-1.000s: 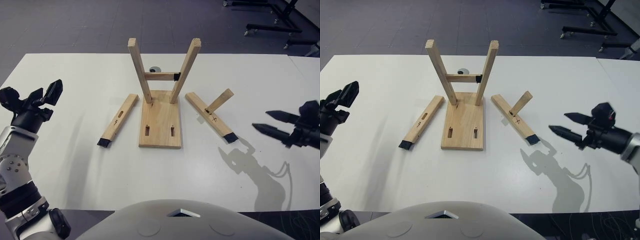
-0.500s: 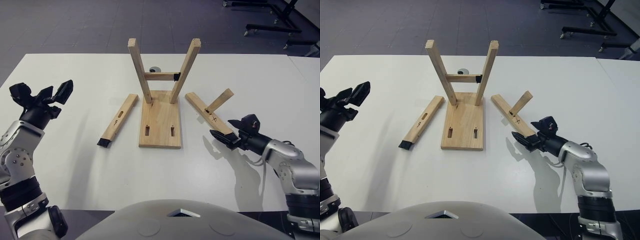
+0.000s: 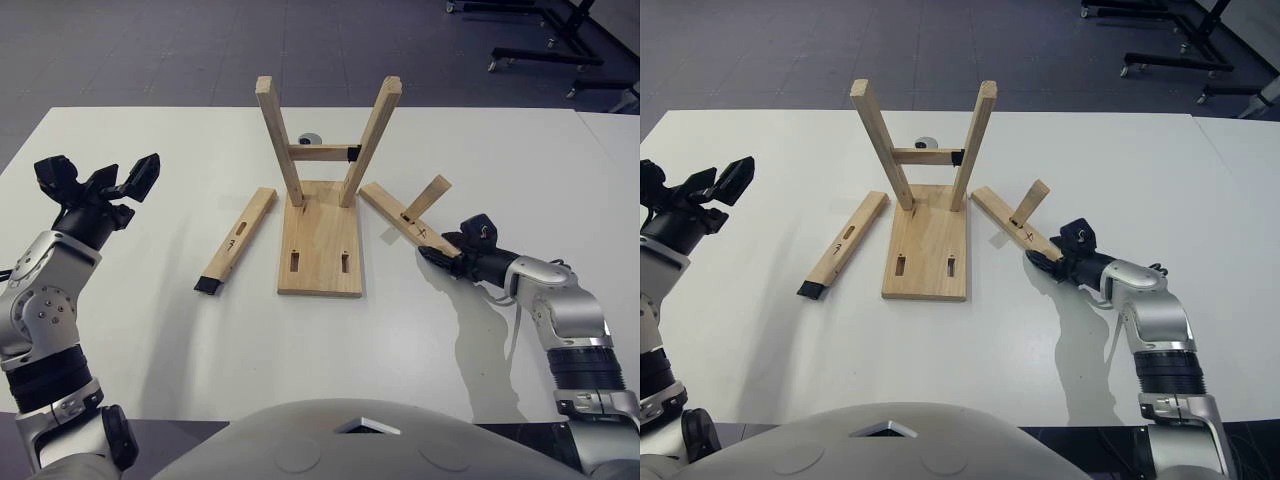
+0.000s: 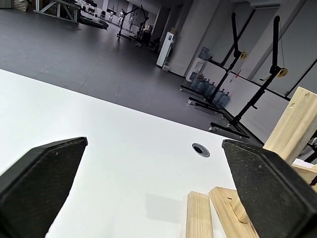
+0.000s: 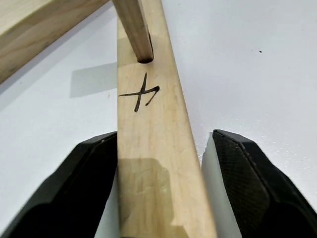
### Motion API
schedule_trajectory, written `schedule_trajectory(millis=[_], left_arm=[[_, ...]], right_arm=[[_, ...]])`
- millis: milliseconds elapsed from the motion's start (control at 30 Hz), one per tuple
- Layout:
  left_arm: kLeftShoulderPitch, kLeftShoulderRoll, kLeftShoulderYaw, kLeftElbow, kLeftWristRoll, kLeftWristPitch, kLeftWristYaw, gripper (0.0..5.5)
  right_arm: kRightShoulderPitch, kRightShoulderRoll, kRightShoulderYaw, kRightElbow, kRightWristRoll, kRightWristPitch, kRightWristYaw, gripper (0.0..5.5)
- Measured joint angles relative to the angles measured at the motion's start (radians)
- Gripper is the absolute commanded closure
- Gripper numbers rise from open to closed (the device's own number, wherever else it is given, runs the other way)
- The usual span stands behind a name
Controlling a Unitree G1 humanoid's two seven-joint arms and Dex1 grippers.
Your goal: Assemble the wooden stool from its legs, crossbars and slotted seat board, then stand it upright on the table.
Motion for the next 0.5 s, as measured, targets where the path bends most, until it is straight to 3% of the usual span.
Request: schedule_trajectory(millis=[167, 500], left_arm=[[-0.003, -0.002, -0.008, -0.004, 0.0, 0.0, 0.014, 0.51], [-0.038, -0.01, -0.013, -0.003, -0.023, 0.003, 0.015, 0.51]], right_arm=[[0.009, -0.026, 0.006, -0.001, 0.0, -0.007, 0.031, 3.4], [-0.004, -0.027, -0.01, 0.089, 0.006, -0.068, 0.033, 3.41]])
